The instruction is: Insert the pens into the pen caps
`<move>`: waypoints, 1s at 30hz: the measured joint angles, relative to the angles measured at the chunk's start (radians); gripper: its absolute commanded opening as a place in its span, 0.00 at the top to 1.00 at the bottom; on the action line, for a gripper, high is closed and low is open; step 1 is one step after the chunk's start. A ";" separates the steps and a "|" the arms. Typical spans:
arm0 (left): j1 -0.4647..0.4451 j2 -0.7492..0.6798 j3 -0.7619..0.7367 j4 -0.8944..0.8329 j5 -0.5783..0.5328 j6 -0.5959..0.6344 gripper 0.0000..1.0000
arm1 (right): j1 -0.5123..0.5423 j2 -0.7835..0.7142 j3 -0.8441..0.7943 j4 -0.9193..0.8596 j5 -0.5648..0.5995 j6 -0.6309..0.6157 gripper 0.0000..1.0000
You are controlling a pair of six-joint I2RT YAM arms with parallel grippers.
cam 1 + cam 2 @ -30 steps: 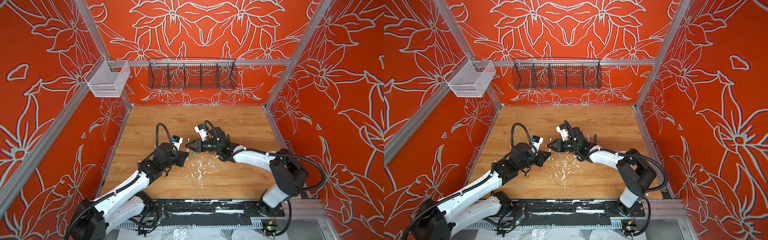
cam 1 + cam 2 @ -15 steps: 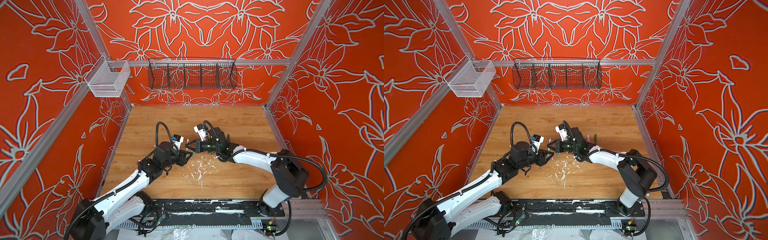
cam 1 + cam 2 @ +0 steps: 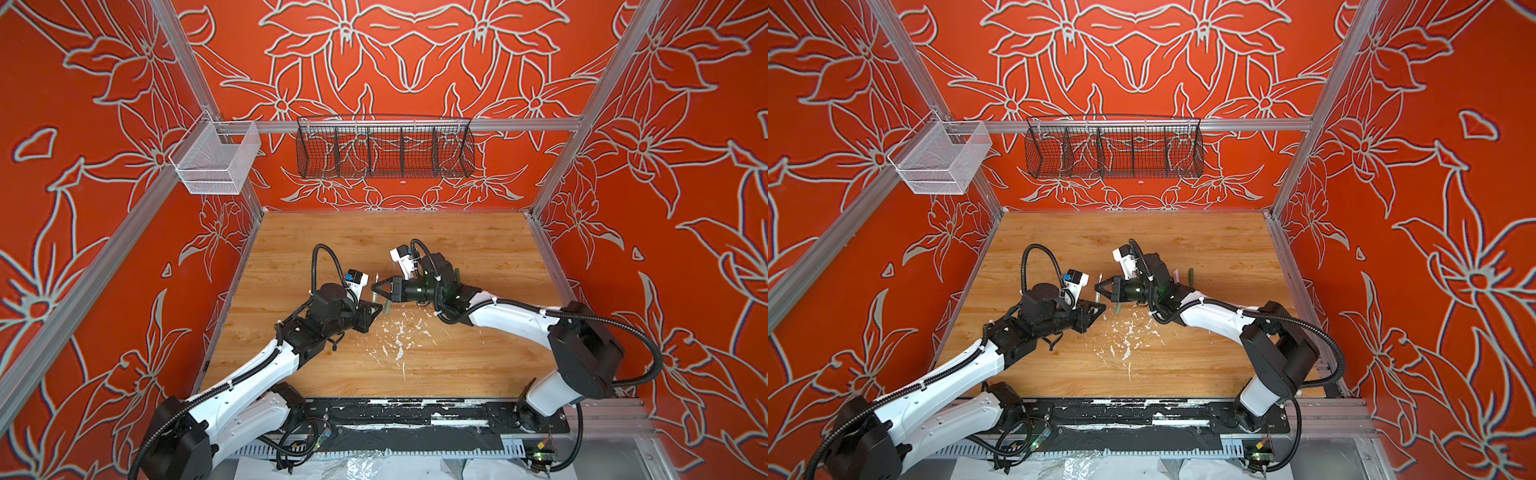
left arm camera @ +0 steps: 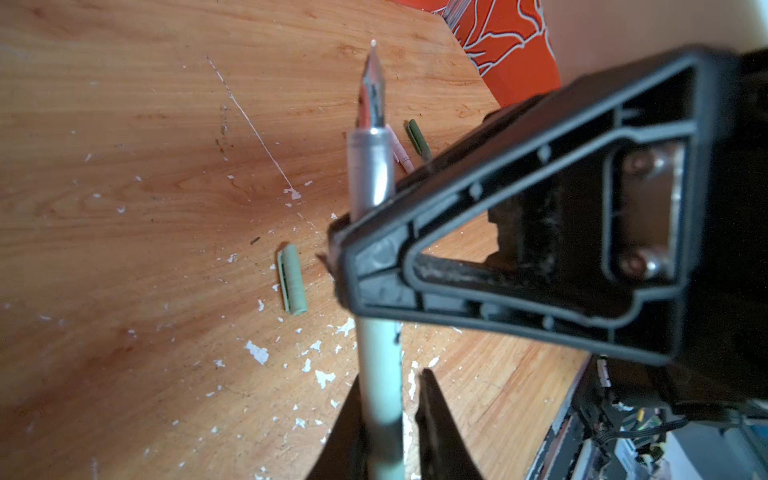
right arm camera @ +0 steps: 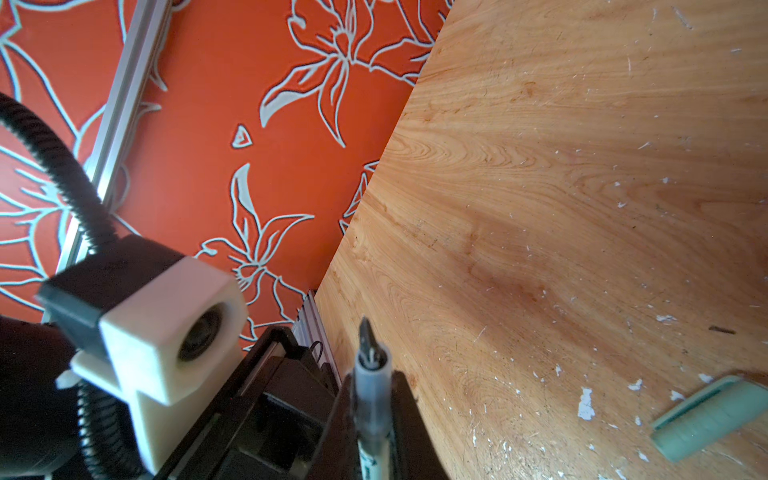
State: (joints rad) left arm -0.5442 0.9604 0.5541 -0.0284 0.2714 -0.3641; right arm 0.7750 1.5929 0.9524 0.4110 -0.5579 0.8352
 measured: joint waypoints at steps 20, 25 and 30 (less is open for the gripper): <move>0.045 -0.020 0.190 -0.025 -0.319 0.117 1.00 | 0.000 -0.188 0.018 -0.334 0.332 -0.048 0.71; 0.111 0.083 0.289 0.138 -0.248 0.222 1.00 | 0.002 -0.064 0.030 -0.505 0.477 -0.049 0.71; 0.128 0.132 0.258 0.246 -0.177 0.226 1.00 | 0.029 0.093 0.115 -0.631 0.509 -0.053 0.69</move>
State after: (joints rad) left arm -0.4164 1.0927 0.8124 0.2173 0.0944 -0.1383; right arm 0.8043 1.6859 1.0676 -0.2199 -0.0494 0.7818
